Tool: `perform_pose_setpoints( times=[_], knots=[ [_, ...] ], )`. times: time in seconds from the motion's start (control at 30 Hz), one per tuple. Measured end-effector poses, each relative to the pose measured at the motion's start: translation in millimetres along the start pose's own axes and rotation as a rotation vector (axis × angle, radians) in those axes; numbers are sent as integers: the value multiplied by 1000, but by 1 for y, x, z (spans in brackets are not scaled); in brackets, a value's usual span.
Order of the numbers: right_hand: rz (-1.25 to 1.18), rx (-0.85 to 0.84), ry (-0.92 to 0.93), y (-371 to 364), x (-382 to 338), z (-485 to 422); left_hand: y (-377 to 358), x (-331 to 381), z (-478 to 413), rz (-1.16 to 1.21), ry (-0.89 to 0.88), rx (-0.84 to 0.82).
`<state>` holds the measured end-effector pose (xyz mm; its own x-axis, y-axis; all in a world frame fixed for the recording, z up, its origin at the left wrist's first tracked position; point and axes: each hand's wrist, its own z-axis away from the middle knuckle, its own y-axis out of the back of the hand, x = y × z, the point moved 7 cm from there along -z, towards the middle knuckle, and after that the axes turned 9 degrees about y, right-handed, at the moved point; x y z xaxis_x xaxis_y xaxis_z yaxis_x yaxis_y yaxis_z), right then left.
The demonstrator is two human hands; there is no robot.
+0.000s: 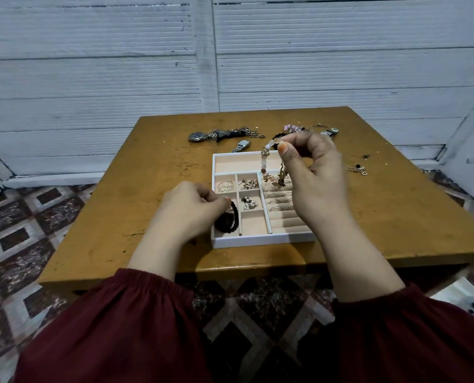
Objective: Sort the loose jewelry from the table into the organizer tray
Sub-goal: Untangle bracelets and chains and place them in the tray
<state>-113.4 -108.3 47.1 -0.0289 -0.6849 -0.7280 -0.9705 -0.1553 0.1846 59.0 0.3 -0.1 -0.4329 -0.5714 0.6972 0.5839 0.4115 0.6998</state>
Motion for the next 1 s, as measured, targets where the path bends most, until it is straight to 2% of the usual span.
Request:
perform_pose_setpoints(
  times=[0.1,0.27,0.47,0.7,0.87,1.0],
  knots=[
    [-6,-2,-9,-1,0,0,2,2,0,-18,-30,72],
    [-5,-10,-11,-3,0,1,4,1,-2,-58,-14,79],
    [-8,-9,-14,-4,-1,2,8,1,5,-179,68,136],
    [0,-22,-21,-7,0,3,1,3,6,-344,132,116],
    [-1,-23,-19,-8,-2,5,2,4,6,-327,71,69],
    [0,-22,-13,-7,-3,4,5,16,6,-190,-188,66]
  ],
)
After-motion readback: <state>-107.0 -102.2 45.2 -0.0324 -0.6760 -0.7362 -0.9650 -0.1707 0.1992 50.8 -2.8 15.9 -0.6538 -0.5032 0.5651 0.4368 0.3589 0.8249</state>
